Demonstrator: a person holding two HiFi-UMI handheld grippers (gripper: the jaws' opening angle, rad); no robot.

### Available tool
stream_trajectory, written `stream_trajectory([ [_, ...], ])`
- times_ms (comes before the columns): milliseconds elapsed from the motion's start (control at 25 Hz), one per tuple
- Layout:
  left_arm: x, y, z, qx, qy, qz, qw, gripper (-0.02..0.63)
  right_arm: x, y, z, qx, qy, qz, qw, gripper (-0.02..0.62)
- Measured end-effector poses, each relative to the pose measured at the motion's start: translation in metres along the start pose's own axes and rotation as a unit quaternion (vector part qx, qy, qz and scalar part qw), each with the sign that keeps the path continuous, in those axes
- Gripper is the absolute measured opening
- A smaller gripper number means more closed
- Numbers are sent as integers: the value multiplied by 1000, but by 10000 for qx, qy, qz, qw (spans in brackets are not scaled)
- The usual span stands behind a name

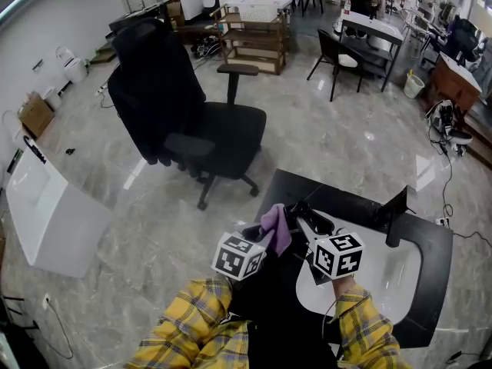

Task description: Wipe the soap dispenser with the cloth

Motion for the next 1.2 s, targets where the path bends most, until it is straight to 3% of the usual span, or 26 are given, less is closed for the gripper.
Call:
stream_trajectory([
  [560,-3,-13,1,14,-113,80,9999,64,0,0,2,-62,-21,12,10000,106],
  [800,-7,-16,-4,-310,-42,86,9995,64,0,1,0,-45,-12,22,10000,107],
  [1080,23,-6,5,601,-34,-869,9944,64,6,2,1,223,281,66,9993,106],
  [1200,40,1,5,749,-67,-1150,9905,64,15,6,0,489,532,-28,9974,114],
])
Point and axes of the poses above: the fingertips, and each gripper's own axes: x backward along the fingers, z to its left, y out of its top, the point moved 10 cm from there along x, backward along the fingers, and after that the axes turned 11 degrees about -z, right-handed, at the moved point
